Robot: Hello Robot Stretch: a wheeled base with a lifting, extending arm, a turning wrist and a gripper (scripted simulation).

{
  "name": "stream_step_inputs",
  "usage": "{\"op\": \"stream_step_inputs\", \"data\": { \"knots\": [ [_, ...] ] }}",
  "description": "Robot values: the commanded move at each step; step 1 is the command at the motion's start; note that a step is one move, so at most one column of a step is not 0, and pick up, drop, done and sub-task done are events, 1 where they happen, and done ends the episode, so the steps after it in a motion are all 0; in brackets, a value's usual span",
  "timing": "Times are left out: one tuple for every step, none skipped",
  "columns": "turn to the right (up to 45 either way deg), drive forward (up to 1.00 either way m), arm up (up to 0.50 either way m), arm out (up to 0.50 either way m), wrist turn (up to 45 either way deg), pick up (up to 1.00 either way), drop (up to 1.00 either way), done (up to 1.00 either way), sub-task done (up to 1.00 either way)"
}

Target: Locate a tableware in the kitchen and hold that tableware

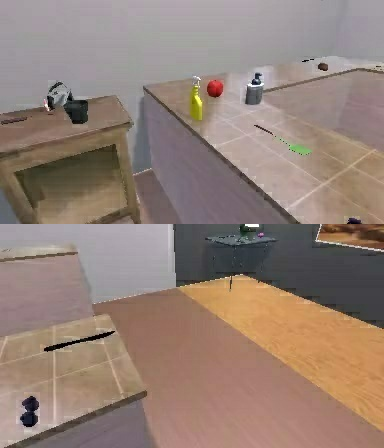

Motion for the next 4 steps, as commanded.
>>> {"op": "stream_step_inputs", "data": {
  "knots": [
    [-45.0,0.00,0.00,0.00,0.0,0.00,0.00,0.00,0.00],
    [-45.0,0.00,0.00,0.00,0.0,0.00,0.00,0.00,0.00],
    [-30.0,0.00,0.00,0.00,0.0,0.00,0.00,0.00,0.00],
    [0.0,0.10,0.00,0.00,0.0,0.00,0.00,0.00,0.00]
  ]
}}
